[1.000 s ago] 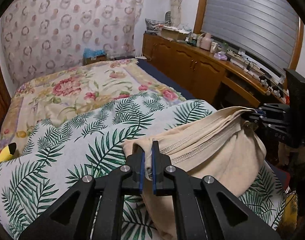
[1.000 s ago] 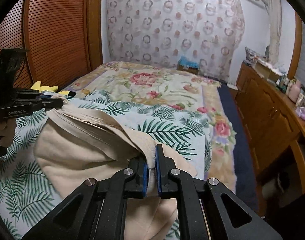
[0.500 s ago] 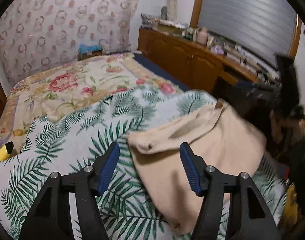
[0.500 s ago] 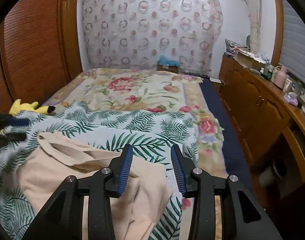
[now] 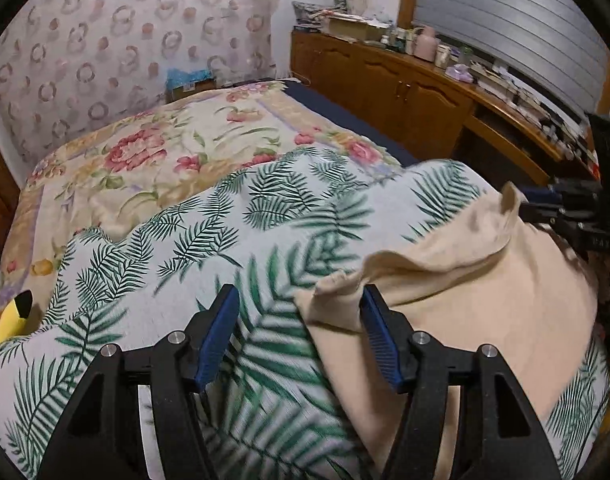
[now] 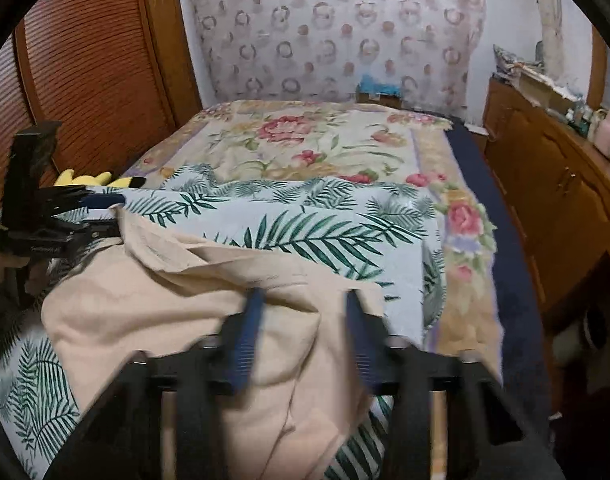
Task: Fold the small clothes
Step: 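Grasp the folded shirt bundle with both grippers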
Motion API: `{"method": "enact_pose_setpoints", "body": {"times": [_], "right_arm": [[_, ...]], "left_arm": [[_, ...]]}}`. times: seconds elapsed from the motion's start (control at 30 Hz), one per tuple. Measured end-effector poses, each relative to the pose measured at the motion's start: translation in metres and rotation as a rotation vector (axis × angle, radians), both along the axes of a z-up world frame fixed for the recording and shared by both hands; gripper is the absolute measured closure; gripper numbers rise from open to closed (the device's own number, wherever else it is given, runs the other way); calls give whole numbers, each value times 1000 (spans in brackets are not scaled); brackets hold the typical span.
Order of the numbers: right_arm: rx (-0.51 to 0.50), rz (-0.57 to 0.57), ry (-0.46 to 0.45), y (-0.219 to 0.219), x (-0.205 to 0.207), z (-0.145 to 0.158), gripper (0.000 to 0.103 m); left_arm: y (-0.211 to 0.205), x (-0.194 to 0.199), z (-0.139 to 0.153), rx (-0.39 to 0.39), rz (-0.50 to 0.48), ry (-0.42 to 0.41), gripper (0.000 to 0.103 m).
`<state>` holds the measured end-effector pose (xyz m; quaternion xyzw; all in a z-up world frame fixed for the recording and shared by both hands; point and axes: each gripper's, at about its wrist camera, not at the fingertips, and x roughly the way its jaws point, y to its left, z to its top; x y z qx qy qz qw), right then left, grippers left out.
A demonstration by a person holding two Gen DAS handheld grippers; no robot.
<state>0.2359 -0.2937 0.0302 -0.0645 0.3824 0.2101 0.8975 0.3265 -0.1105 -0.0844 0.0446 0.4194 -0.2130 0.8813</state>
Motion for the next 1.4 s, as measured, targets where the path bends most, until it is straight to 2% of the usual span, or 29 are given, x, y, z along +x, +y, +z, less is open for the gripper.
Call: {"method": "enact_pose_setpoints", "body": {"times": [0.03, 0.07, 0.13, 0.23, 0.33, 0.37, 0.47, 0.5, 0.57, 0.7, 0.9, 1.1, 1.2, 1.27, 1.4], "right_arm": [[16, 10, 2, -1, 1, 2, 86], [29, 12, -3, -4, 7, 0, 99], [27, -30, -35, -8, 6, -1, 100], [-28, -145, -60, -16, 3, 2, 101], [-40, -180, -55, -21, -3, 5, 99], [-29, -185, -53, -23, -7, 8, 97], [-13, -190, -58, -25, -20, 16, 70], [-4, -188, -56, -25, -24, 17, 50], [10, -181, -45, -23, -33, 17, 31], [16, -177, -3, -24, -32, 5, 25], [72, -190, 80, -34, -18, -5, 25], [118, -149, 118, -33, -12, -4, 25], [118, -136, 118, -33, -9, -4, 25], [115, -128, 118, -31, -7, -6, 29], [108, -92, 118, -27, -5, -9, 43]], "left_arm": [[3, 4, 0, -10, 14, 5, 40], [6, 6, 1, -19, 31, 4, 40], [11, 6, 3, -22, 52, -12, 40], [14, 1, 7, -26, 59, -21, 40], [15, -9, 12, -33, 46, -29, 40], [15, -14, 13, -41, 36, -31, 40], [13, -25, 14, -51, 10, -29, 40], [12, -27, 14, -53, 2, -26, 40], [7, -29, 11, -51, -14, -12, 40], [2, -26, 1, -51, -19, 27, 40], [-2, -21, -10, -82, -30, 82, 40], [-9, -22, -10, -87, -41, 74, 40], [-11, -22, -10, -90, -56, 73, 52], [-14, -21, -10, -94, -65, 75, 59], [-14, -18, -9, -104, -64, 83, 74]]}}
